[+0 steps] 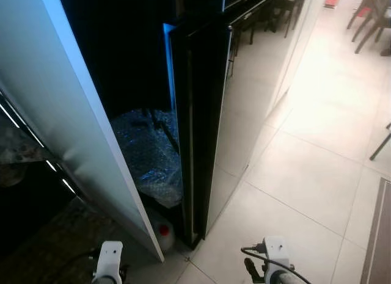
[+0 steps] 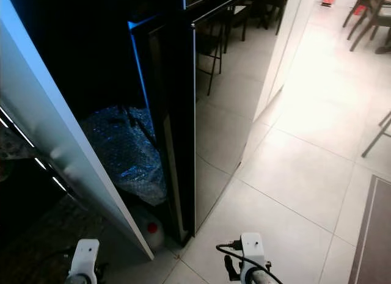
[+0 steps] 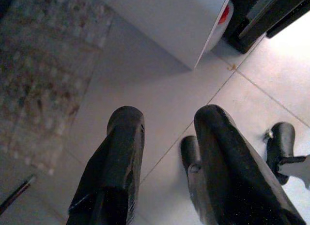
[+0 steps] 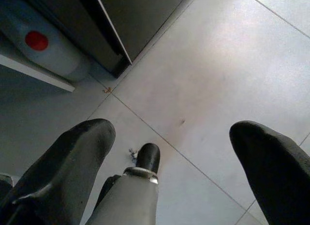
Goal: Restocking fridge
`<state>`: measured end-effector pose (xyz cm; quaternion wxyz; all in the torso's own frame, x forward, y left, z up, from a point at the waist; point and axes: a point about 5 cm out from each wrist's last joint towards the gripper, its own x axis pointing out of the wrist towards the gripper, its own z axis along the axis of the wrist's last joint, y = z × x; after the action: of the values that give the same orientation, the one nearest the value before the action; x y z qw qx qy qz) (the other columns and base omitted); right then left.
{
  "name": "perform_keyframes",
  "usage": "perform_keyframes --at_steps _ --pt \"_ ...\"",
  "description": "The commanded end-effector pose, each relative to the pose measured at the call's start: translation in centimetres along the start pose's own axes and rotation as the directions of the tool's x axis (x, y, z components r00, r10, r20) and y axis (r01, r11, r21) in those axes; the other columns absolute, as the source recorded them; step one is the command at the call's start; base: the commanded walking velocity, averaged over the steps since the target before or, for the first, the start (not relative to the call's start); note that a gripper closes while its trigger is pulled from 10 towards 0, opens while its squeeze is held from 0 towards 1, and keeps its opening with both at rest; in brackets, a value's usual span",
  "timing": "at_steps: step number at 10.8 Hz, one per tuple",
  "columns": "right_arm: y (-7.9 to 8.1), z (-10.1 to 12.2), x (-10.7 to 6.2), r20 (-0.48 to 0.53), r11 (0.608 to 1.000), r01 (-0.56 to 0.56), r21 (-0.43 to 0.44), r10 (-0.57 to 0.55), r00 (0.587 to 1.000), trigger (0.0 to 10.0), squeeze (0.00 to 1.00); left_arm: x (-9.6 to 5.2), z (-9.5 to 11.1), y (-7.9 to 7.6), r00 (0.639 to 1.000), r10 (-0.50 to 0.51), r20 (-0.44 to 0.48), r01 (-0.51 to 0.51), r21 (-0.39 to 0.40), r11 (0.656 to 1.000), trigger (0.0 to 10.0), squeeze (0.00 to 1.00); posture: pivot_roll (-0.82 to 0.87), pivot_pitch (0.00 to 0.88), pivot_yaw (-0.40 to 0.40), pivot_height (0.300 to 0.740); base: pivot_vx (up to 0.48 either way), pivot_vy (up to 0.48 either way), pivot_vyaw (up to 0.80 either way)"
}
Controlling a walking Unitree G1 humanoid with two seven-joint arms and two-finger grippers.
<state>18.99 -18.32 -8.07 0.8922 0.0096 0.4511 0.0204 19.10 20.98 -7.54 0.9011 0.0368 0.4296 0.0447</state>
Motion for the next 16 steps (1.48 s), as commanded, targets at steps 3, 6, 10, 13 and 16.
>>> perform_keyframes --at_steps 3,6,10,13,16 --pt "0.1 -2.2 -0.4 -0.042 0.992 0.046 0.114 -0.041 0.998 10.0 0.00 -0.2 -1.0 -0.3 1.000 -0.009 -0.020 0.009 -0.005 1.000 10.0 0.00 -0.02 0.000 0.058 0.740 0.000 0.000 0.00" --pt "1.2 -1.9 -0.2 -0.030 0.995 0.012 0.095 -0.009 1.000 10.0 0.00 -0.2 -1.0 -0.6 1.000 -0.011 -0.014 0.011 -0.010 1.000 10.0 0.00 -0.01 0.005 0.047 0.740 0.000 0.000 0.00" --pt "0.8 -1.6 -0.2 -0.020 0.995 0.022 0.101 -0.020 1.000 10.0 0.00 -0.3 -1.3 -0.1 1.000 0.003 -0.018 -0.004 -0.035 0.999 10.0 0.00 -0.02 0.000 0.041 0.740 0.000 0.000 0.00" --pt "0.8 -1.8 -0.2 -0.029 0.994 0.024 0.104 -0.021 0.999 10.0 0.00 -0.4 -1.7 0.0 1.000 0.004 -0.031 -0.005 -0.022 1.000 10.0 0.00 -0.02 0.000 0.039 0.740 0.000 0.000 0.00" --pt "0.9 -2.0 -0.3 -0.033 0.993 0.025 0.117 -0.021 0.999 10.0 0.00 -0.5 -2.0 0.3 0.999 0.014 -0.039 -0.016 -0.037 0.999 10.0 0.00 -0.03 0.000 0.040 0.740 0.000 0.000 0.00"
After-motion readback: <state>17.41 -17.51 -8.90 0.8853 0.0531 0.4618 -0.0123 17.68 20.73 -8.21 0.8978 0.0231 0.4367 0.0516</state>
